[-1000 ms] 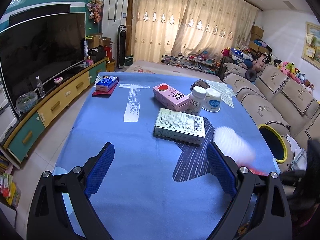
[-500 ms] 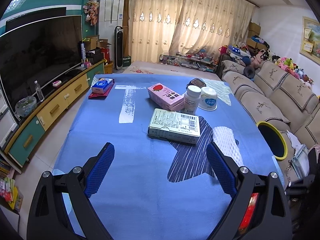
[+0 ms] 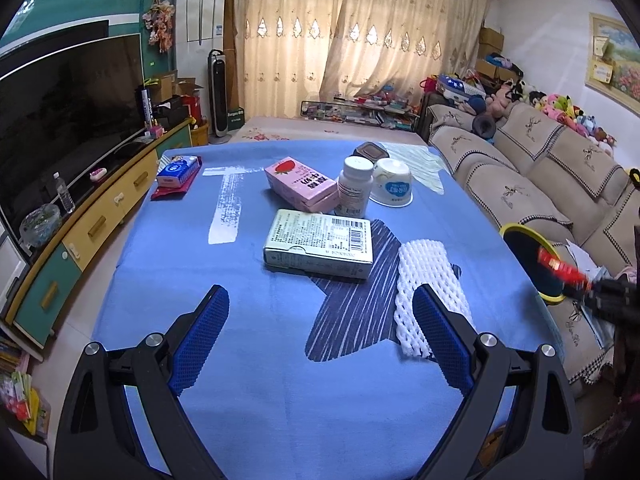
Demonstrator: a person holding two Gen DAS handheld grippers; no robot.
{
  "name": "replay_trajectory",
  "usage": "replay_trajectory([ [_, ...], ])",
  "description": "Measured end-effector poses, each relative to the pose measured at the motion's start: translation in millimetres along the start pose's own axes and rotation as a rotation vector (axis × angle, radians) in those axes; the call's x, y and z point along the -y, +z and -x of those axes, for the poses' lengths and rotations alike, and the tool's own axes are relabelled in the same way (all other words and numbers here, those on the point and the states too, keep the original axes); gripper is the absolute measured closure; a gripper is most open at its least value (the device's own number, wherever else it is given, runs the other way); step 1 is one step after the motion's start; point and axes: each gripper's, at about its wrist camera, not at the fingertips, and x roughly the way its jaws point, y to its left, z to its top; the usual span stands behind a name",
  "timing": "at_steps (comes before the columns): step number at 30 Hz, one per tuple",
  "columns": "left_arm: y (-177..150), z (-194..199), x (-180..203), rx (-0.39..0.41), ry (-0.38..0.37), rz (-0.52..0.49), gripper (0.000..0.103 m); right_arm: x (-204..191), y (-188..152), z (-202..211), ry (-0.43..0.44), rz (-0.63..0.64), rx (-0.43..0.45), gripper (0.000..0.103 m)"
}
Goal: Collect trash
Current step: 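Carry the red wrapper over the bin and open the right gripper, then grasp the white foam fruit net with the left gripper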
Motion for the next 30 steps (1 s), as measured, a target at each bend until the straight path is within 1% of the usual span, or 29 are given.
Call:
replay_trajectory([
  [3, 1.7, -3.4, 3.2, -0.006, 0.002, -0.005, 0.011, 43.8, 6.4, -10.1, -0.072, -0.122, 0.012, 0.074],
  [6, 4.8, -10.0, 9.3, -0.016, 0.006, -0.015, 0.011, 77.5, 11.2, -30.2, -0.133, -0.2, -0.003, 0.074],
  [11, 8.5, -22.8, 24.2, -0.039, 0.001, -0.04, 0.011, 121.2, 12.5, -64.7, -0.196, -0.278, -0.047, 0.074],
  [15, 10.9, -36.2, 38.5, -0.066, -0.011, -0.064, 0.011, 142.9, 16.3, -90.2, -0.232, -0.311, -0.07, 0.073],
  [17, 11.5, -41.9, 44.3, -0.078, -0.018, -0.074, 0.011, 150.8, 16.3, -99.5, -0.237, -0.328, -0.078, 0.071],
  [18, 11.4, -46.1, 48.6, -0.087, -0.024, -0.081, 0.011, 153.6, 17.2, -103.4, -0.239, -0.332, -0.082, 0.068],
  [20, 11.1, -53.9, 56.9, -0.106, -0.037, -0.093, 0.011, 158.6, 17.8, -108.9, -0.244, -0.343, -0.079, 0.038],
  [21, 11.0, -56.7, 59.5, -0.112, -0.043, -0.098, 0.011, 159.8, 17.3, -108.6, -0.256, -0.344, -0.072, 0.034],
  [22, 10.6, -60.5, 64.2, -0.122, -0.051, -0.104, 0.011, 160.5, 16.2, -107.0, -0.269, -0.342, -0.068, 0.031],
  [25, 8.3, -69.3, 77.4, -0.145, -0.078, -0.124, 0.011, 159.0, 12.9, -102.6, -0.268, -0.355, -0.056, 0.03],
  [28, 6.1, -79.2, 92.6, -0.171, -0.086, -0.15, 0.011, 157.2, 6.7, -95.0, -0.256, -0.366, -0.037, 0.026],
  [30, 6.0, -84.6, 98.8, -0.181, -0.082, -0.157, 0.011, 155.7, 5.2, -91.5, -0.255, -0.365, -0.031, 0.026],
])
